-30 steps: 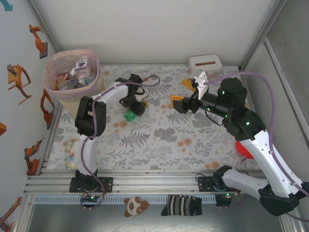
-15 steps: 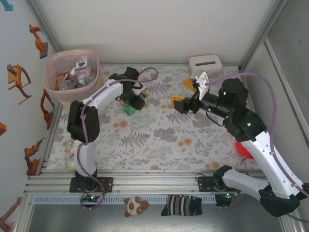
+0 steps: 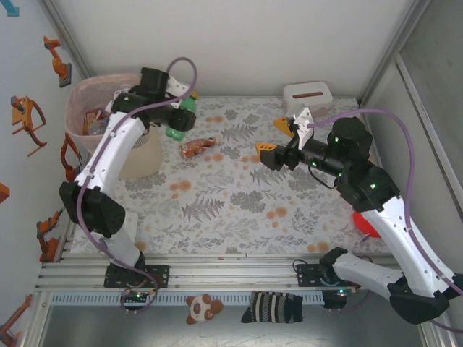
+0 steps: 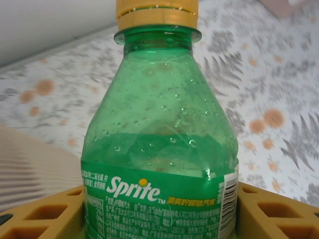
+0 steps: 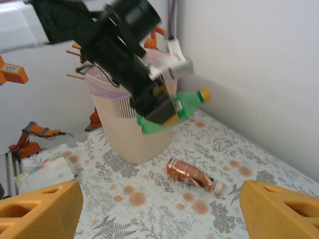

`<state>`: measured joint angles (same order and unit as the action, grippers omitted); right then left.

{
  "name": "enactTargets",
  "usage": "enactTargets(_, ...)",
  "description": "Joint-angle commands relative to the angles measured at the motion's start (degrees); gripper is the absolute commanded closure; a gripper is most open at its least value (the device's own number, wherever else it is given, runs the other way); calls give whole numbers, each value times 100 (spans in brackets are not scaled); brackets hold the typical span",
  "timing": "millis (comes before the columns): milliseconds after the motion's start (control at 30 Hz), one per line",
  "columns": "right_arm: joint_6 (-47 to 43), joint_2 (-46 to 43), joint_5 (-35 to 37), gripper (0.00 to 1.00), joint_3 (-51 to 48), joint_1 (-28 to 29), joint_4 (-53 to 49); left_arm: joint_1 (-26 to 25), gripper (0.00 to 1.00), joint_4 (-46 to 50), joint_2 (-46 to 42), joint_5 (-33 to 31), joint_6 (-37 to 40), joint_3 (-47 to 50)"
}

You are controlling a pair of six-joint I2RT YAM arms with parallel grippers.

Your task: Put the plastic bottles in the bin

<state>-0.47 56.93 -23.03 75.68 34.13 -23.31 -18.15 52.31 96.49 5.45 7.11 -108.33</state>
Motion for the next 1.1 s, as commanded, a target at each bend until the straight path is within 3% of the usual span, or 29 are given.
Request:
enactTargets(0,8,1,-48,19,23,37,166,358,41,343,-304,-299,-157,-378)
enactTargets(267,-75,122,-124,19,148,37,123,1535,41,614,-456,-626,237,-987)
enactTargets(433,-126,257,-208,19,297,32,46,2066,42,663,-344,-64,302,-1490)
enactTargets(800,-169,414,-268,19,497,35,12,2646,43,202,-41,-1736,1427,-1457)
enactTargets(1067,-160,504,-325,19,684,32,-129,3007,43,-283,545,-2072,1952,-1307)
